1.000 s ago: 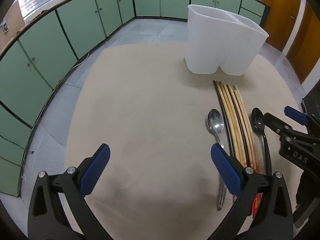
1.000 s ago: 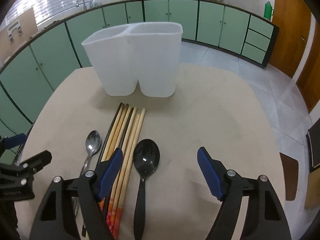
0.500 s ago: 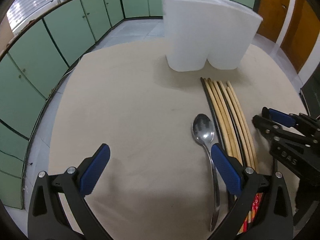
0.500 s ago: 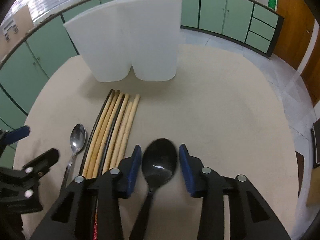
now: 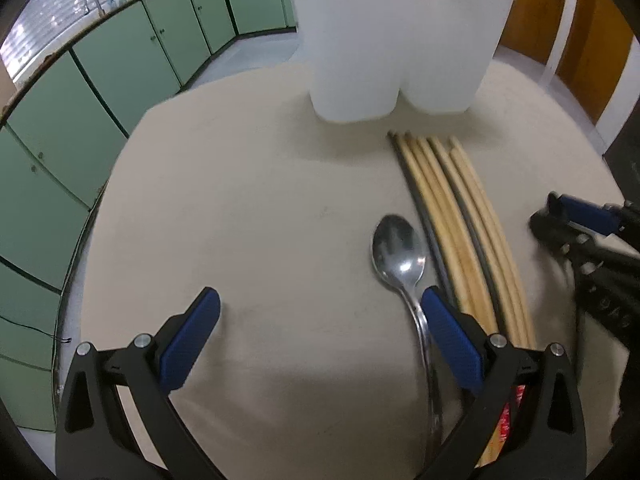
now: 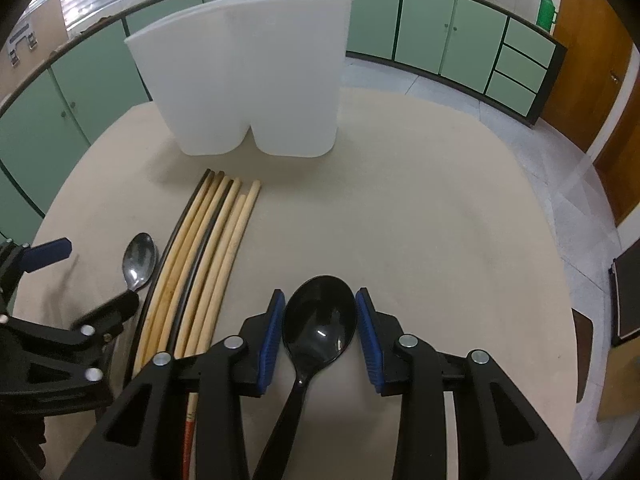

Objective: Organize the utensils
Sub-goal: 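Close the left gripper on the steel spoon while the right gripper holds the black spoon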

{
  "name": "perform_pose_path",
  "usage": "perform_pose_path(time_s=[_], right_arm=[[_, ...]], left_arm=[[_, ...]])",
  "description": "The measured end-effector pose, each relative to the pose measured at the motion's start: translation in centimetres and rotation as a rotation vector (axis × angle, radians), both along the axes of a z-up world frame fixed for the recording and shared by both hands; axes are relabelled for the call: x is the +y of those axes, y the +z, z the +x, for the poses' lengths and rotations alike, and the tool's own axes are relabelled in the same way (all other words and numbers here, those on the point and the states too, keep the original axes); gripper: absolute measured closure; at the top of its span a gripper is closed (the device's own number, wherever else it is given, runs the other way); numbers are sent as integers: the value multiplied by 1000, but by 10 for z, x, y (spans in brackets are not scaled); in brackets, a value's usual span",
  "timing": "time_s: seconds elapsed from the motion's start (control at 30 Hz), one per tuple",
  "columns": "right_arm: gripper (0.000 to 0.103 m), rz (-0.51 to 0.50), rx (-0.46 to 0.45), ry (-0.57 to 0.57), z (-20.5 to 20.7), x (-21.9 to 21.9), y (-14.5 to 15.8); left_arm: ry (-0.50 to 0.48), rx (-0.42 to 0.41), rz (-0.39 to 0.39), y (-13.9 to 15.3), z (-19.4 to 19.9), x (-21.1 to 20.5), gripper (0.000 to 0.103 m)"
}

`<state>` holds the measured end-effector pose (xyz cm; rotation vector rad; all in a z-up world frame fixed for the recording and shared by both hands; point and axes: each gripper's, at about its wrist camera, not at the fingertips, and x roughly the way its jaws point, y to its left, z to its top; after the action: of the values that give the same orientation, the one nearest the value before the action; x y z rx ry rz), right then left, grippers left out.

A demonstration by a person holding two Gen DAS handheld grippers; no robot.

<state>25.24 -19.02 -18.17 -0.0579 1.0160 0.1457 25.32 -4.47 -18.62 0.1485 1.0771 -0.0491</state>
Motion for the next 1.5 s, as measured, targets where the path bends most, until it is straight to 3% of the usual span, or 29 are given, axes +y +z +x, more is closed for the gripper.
perform_pose_path(time_s=[0.07,0.17,0.4,0.53,0.73,1.0,1.4,1.47,1.5], right_arm=[[67,-3,-1,6,-1,1,-1],[65,-16,-3,8,-2,-1,0],[52,2,28,-23,0,-2,2],[52,-6,44,-43,3,-6,2],[52,9,62,-44,11,-9,3],[51,12,80,-51,25,-6,5],[51,13,86,-43,18,-6,1],[51,9,86,-41,20,-6,0],[53,6,85,-40,19,-5,0]], left_arm=[[14,5,-41,-1,2,6,4],[31,-19,-21,4,-6,19,5],[6,-37,-68,19,-11,10,6],[3,-37,-1,15,-2,-3,6],[5,-23,40,9,4,-15,6],[14,12,-49,12,8,-4,12],[20,4,-13,16,1,-14,9],[18,2,-10,16,2,-15,11],[18,4,-24,17,0,-14,17]])
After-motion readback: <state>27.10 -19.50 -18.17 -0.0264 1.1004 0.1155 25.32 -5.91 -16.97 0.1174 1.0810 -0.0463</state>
